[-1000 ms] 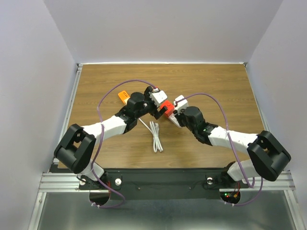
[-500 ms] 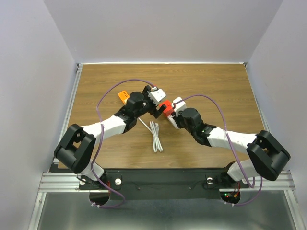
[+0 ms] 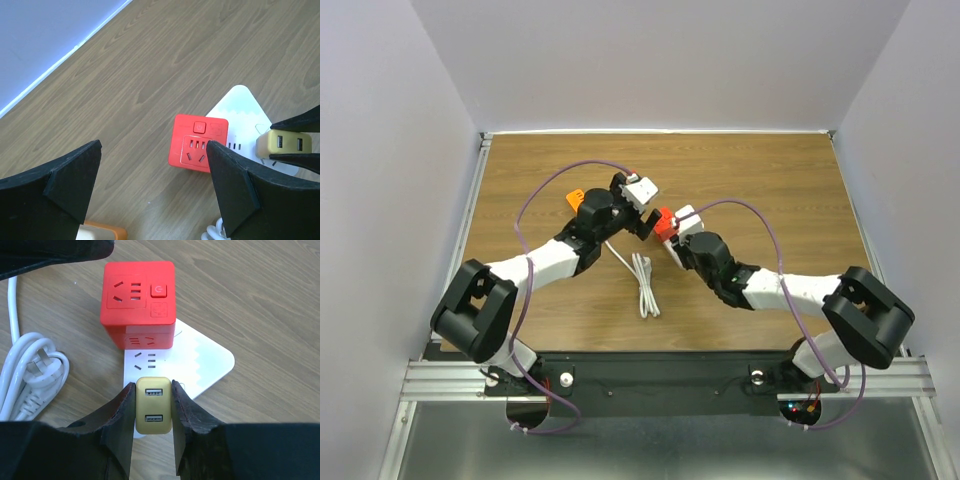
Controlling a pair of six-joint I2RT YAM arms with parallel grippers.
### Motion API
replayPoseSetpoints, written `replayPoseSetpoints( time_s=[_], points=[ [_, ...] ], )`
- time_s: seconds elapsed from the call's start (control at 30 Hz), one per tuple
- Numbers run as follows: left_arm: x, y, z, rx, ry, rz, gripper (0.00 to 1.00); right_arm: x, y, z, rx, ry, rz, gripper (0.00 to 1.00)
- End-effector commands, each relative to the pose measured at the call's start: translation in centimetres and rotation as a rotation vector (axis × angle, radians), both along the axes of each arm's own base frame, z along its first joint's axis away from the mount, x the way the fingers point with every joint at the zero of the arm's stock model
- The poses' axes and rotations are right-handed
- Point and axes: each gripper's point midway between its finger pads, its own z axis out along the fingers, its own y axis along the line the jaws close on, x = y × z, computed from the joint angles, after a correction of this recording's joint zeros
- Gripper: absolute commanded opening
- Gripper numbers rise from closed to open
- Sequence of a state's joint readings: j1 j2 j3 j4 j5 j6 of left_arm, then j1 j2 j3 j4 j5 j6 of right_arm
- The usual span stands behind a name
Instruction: Insert the plug
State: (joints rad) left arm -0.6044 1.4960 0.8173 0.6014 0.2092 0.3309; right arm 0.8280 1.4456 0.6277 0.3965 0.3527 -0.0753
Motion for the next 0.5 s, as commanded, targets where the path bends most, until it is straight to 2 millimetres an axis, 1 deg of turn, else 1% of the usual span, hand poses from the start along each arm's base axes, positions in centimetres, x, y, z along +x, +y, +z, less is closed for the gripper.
replayPoseSetpoints(
  time_s=[0.0, 0.13, 0.27, 0.3, 0.4, 0.47],
  points=[
    [0.1, 0.8, 3.8, -0.093, -0.071, 0.032, 0.97, -1.7, 0.9, -3.0, -0.017, 0.098, 0.01, 0.01],
    [0.1, 1.4, 4.3, -0.132, -0.064, 0.055, 0.97, -1.7, 1.5, -3.7, 0.01, 0.115, -0.022, 0.0],
    [-0.1, 2.1, 4.6, -0.167, -0.052, 0.078, 0.97, -1.7, 1.3, -5.0, -0.015, 0.131, -0.054, 0.0],
    [-0.1, 2.3, 5.2, -0.18, -0.064, 0.088, 0.98, -1.8, 1.3, -5.4, -0.025, 0.139, -0.059, 0.0],
    [0.0, 3.1, 5.4, -0.214, -0.051, 0.117, 0.98, -2.0, 1.2, -6.0, -0.04, 0.143, -0.075, 0.0],
    [0.0, 3.8, 6.0, -0.239, -0.06, 0.133, 0.98, -2.3, 1.1, -6.9, -0.062, 0.157, -0.081, 0.0]
  ],
)
